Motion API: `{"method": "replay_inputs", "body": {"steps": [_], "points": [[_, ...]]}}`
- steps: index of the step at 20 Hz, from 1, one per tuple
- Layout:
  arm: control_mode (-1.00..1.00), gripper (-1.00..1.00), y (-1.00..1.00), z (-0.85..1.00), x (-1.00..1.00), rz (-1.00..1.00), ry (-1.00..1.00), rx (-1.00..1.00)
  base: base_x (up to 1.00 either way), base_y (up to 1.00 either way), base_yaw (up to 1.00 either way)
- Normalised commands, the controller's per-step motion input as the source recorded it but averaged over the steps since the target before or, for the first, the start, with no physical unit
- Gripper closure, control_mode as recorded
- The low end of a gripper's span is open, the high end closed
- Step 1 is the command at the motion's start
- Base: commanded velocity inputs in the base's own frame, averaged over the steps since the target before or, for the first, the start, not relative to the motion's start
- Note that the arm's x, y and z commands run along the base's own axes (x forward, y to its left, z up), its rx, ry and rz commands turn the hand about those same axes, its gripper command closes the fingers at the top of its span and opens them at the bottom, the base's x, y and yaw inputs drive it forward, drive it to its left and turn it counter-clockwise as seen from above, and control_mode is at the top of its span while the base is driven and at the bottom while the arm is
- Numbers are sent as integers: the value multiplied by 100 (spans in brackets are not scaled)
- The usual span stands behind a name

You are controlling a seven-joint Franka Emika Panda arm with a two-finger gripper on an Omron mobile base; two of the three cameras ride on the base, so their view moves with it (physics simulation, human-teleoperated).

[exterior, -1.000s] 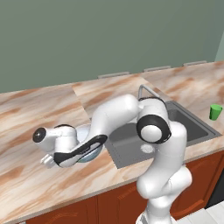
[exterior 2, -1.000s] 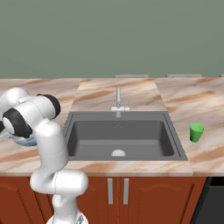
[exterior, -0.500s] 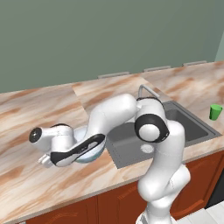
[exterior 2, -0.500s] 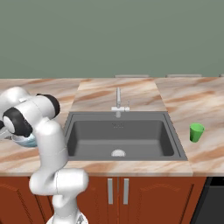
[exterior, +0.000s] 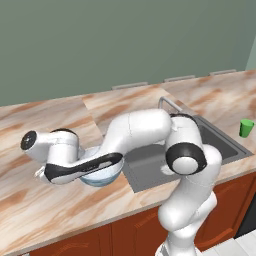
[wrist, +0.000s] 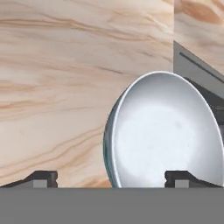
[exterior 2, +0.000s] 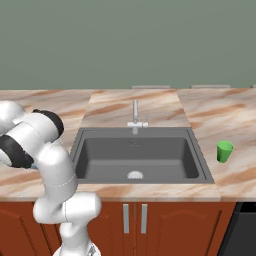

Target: Pick the cup and bowl from the counter and place them on the counter next to the sink.

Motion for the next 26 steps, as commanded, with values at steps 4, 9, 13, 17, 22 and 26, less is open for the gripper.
{"method": "replay_inputs", "body": {"steps": [4, 9, 13, 17, 22, 26], "points": [[-100, -100, -46, 100, -4, -3, 1, 16, 0, 0, 0], [-100, -100, -95, 67, 21, -4, 13, 22, 0, 0, 0], [-100, -100, -100, 40, 19, -5, 8, 24, 0, 0, 0], [-100, -100, -100, 24, -1, -1, 0, 25, 0, 0, 0], [-100, -100, -99, 18, -39, 0, -1, 20, 0, 0, 0], [-100, -100, -82, 20, -50, 0, -1, 12, 0, 0, 0]]}}
